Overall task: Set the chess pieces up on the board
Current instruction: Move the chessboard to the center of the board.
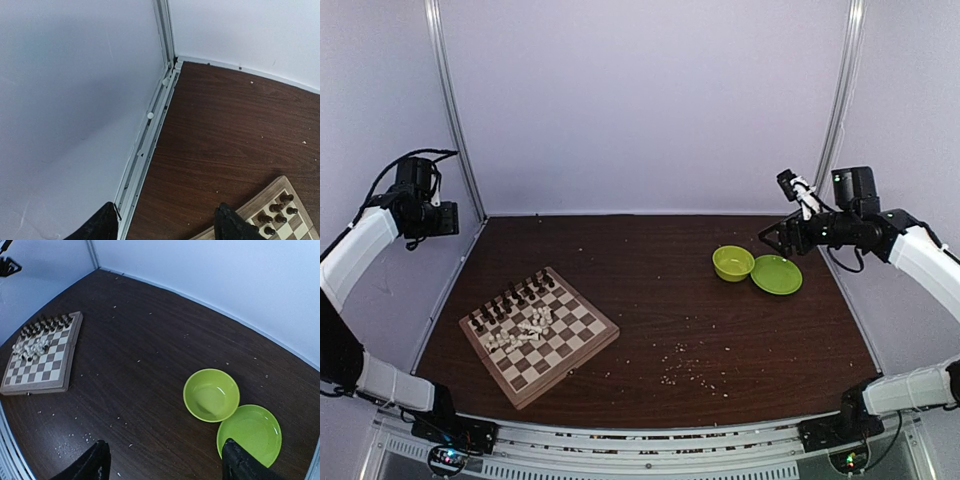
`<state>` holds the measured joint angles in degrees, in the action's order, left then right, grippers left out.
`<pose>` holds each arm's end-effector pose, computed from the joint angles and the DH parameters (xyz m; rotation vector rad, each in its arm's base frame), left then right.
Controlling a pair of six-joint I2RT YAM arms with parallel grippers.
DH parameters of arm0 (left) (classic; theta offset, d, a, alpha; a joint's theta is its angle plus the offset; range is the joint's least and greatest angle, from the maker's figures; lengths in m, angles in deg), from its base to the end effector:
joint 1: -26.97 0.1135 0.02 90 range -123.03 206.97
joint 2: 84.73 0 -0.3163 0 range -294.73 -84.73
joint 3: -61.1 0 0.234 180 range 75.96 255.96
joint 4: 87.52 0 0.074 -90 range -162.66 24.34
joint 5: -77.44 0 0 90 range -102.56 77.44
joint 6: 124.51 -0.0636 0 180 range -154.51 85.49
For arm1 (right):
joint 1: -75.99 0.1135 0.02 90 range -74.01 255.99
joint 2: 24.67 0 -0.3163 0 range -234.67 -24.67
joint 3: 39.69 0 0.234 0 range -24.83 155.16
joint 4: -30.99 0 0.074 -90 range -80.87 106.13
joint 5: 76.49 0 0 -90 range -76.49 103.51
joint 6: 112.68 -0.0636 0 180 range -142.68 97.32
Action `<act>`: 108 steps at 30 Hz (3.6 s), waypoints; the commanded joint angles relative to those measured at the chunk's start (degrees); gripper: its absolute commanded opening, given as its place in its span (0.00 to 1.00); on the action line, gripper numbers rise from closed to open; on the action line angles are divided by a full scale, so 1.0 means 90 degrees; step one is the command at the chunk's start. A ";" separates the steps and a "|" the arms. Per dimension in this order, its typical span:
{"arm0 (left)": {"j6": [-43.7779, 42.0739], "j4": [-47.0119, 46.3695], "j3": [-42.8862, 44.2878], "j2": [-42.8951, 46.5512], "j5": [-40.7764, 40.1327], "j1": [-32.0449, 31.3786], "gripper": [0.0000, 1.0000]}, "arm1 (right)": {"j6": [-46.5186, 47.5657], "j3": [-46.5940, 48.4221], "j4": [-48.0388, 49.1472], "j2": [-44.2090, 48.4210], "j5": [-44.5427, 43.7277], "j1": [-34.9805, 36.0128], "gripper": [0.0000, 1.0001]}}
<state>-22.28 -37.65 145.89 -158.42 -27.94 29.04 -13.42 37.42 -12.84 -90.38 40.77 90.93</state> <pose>0.2655 0.0265 0.3774 -0.4193 2.1869 0.2045 0.2142 0.0873 0.3780 -0.7135 1.9940 0.5655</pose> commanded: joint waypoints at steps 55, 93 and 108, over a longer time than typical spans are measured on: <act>0.0502 0.1296 -0.0551 -0.3685 0.3362 -0.0263 0.00 | -0.0662 0.0829 0.1920 -0.4674 0.1453 0.3022 0.04; 0.1686 0.0968 -0.2754 -0.2122 0.3399 -0.0456 0.00 | 0.0436 0.0220 0.0707 -0.4512 0.1128 0.4293 0.00; 0.2380 -0.0259 -0.3354 -0.1921 0.4505 -0.1708 0.00 | -0.0177 0.0599 0.0845 -0.4745 -0.0139 0.3627 0.00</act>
<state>-3.90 -35.90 119.73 -173.79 7.01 16.69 -13.55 41.56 -5.96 -132.89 41.95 125.94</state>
